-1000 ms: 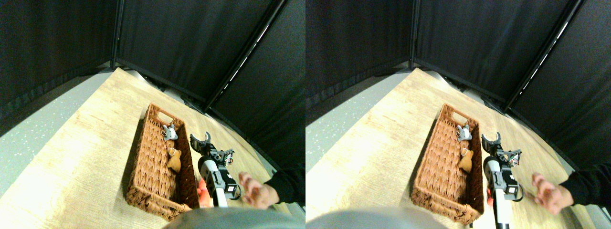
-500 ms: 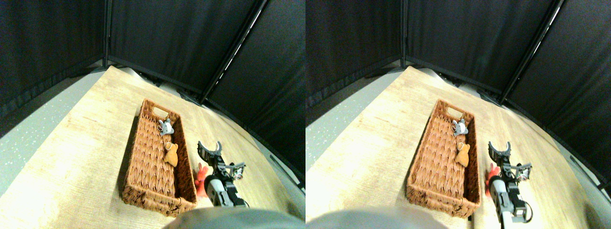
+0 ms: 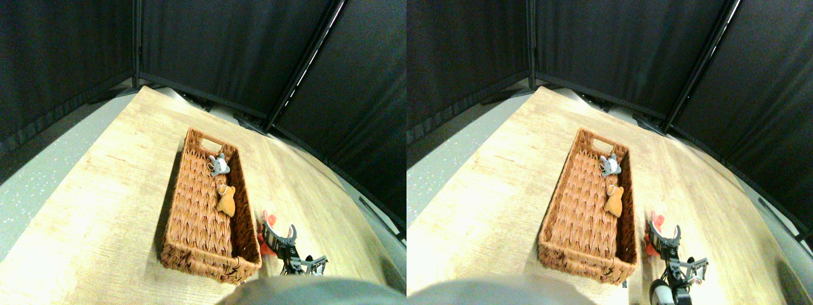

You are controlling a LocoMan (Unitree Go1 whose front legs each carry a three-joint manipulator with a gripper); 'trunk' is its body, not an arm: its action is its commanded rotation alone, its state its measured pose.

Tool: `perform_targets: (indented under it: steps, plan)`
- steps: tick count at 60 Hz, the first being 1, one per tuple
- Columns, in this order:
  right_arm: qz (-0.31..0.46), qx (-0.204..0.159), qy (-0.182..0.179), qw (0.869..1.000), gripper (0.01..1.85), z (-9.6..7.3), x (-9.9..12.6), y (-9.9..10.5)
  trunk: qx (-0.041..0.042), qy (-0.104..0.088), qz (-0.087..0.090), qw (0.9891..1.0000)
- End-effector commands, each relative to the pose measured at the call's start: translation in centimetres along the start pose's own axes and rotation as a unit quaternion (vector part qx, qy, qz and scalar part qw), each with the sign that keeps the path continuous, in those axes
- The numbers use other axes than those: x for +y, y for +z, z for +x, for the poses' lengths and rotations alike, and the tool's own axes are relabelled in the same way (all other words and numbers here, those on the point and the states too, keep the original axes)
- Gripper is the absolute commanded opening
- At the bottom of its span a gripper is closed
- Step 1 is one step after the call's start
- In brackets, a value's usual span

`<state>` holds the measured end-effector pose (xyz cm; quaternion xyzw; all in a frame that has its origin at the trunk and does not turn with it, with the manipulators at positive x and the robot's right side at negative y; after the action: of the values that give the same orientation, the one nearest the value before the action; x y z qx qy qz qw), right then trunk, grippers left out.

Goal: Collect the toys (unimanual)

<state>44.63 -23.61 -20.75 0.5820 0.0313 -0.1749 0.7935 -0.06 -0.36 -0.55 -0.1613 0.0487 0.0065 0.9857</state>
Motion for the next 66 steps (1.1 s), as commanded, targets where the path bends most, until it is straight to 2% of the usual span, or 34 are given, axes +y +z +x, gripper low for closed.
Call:
perform_targets:
  steps: [1,8,14,20,22,32,48,51,53,54,57,66]
  plan:
    - [0.003,0.006,0.011,1.0,0.75,-0.1,0.9,-0.2,-0.0018,0.003,-0.01,0.9999]
    - [0.0,0.013,0.003,1.0,0.82,0.0,1.2,-0.6,-0.0023,0.004,-0.013,0.9999]
    - [0.018,0.012,-0.012,1.0,0.9,0.1,0.6,-0.8,-0.003,0.005,-0.013,0.9999]
    - [0.03,0.002,-0.028,0.999,0.86,0.6,-0.8,-0.7,-0.003,0.005,-0.013,0.9999]
    - [0.031,-0.008,-0.037,0.999,0.85,0.8,-1.3,-0.6,-0.0003,0.009,-0.014,0.9999]
    - [0.051,-0.008,-0.057,0.997,0.89,1.8,-3.4,-0.1,0.0004,0.009,-0.011,0.9999]
    - [0.079,-0.019,-0.068,0.994,0.77,2.6,-5.3,0.4,0.0053,0.008,-0.006,0.9999]
    - [0.078,-0.019,-0.066,0.995,0.68,2.7,-5.4,0.5,0.0058,0.008,-0.006,0.9999]
    - [0.065,-0.024,-0.065,0.996,0.51,2.8,-5.4,0.4,0.0057,0.008,-0.006,0.9999]
    - [0.065,-0.024,-0.065,0.996,0.51,2.8,-5.4,0.4,0.0055,0.008,-0.006,0.9999]
    - [0.065,-0.032,-0.057,0.996,0.06,2.9,-5.1,0.3,0.0058,0.008,-0.006,0.9999]
    - [0.054,-0.059,-0.043,0.996,0.06,3.1,-4.3,0.2,0.0067,0.007,-0.006,0.9999]
